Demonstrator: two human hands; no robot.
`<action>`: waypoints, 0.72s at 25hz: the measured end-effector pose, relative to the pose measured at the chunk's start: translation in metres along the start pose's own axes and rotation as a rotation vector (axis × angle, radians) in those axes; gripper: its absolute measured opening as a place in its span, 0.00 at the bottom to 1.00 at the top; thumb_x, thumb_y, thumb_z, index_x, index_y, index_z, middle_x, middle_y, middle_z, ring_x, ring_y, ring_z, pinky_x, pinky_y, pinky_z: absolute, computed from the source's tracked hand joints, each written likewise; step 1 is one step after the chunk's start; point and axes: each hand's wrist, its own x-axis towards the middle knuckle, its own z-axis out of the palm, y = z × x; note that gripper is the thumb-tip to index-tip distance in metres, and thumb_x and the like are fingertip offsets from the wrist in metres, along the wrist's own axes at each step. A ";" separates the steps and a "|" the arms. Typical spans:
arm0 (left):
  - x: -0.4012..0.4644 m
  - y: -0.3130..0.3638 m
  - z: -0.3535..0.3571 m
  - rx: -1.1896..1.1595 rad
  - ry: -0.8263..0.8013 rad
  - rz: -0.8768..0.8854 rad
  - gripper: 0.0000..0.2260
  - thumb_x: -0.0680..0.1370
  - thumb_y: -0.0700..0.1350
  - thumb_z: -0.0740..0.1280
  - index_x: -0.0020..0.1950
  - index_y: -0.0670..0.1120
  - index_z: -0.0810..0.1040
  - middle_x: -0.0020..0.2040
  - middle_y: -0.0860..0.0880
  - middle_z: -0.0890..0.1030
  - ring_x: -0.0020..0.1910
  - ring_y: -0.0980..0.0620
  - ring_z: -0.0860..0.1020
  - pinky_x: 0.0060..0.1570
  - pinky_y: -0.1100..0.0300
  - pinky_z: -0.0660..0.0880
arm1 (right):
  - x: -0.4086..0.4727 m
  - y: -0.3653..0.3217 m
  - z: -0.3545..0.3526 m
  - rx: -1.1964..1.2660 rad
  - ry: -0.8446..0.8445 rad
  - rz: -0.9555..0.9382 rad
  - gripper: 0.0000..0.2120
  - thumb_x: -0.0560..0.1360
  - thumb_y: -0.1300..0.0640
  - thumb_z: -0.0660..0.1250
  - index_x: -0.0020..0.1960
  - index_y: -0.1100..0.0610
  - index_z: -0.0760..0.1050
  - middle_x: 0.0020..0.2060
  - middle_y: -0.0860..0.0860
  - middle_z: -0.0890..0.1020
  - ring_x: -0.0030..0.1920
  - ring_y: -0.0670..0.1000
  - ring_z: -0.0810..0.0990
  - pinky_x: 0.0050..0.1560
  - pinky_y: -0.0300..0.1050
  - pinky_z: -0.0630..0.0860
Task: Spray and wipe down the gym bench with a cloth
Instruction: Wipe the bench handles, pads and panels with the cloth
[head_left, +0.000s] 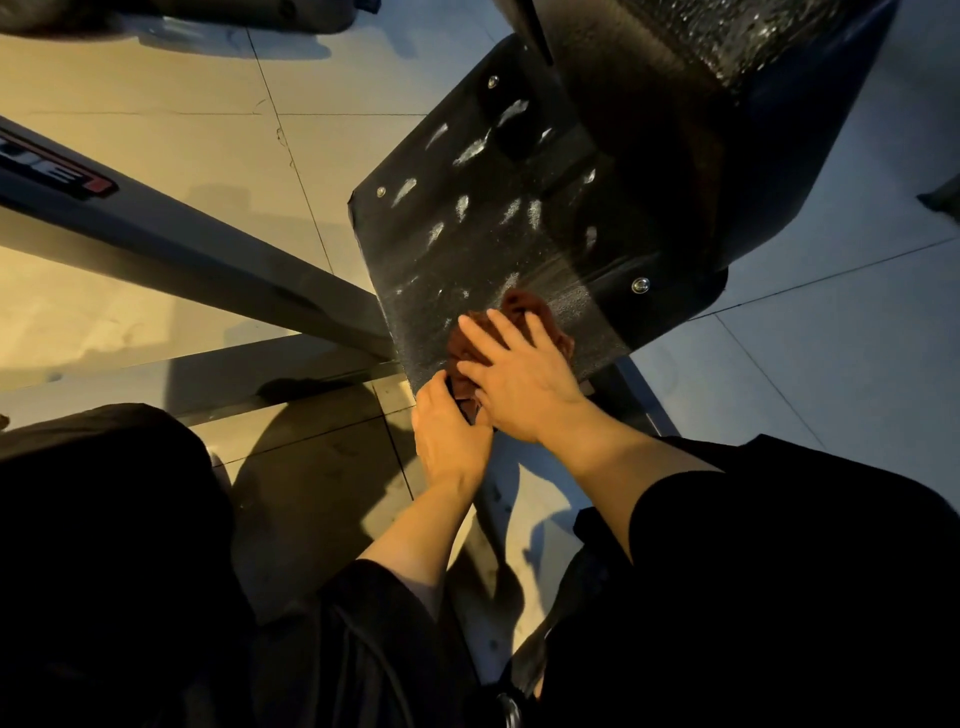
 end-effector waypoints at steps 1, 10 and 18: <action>0.000 0.003 -0.001 0.019 0.007 0.019 0.29 0.75 0.46 0.71 0.73 0.42 0.65 0.69 0.43 0.70 0.69 0.43 0.67 0.67 0.49 0.66 | -0.001 0.008 -0.002 0.021 0.040 0.044 0.22 0.80 0.45 0.58 0.73 0.46 0.66 0.79 0.51 0.43 0.77 0.58 0.44 0.74 0.62 0.45; 0.008 0.017 -0.005 -0.080 -0.016 0.034 0.25 0.73 0.44 0.74 0.68 0.42 0.71 0.65 0.43 0.72 0.64 0.44 0.71 0.65 0.52 0.68 | -0.007 0.057 -0.018 0.003 0.240 0.504 0.27 0.80 0.48 0.57 0.77 0.50 0.57 0.78 0.56 0.44 0.77 0.61 0.46 0.75 0.60 0.47; 0.018 0.017 -0.001 -0.096 0.010 0.051 0.23 0.73 0.41 0.73 0.67 0.44 0.73 0.64 0.44 0.74 0.64 0.46 0.72 0.65 0.50 0.69 | 0.002 0.025 -0.008 0.105 0.091 0.105 0.23 0.79 0.49 0.60 0.74 0.49 0.65 0.79 0.53 0.46 0.77 0.57 0.48 0.76 0.56 0.47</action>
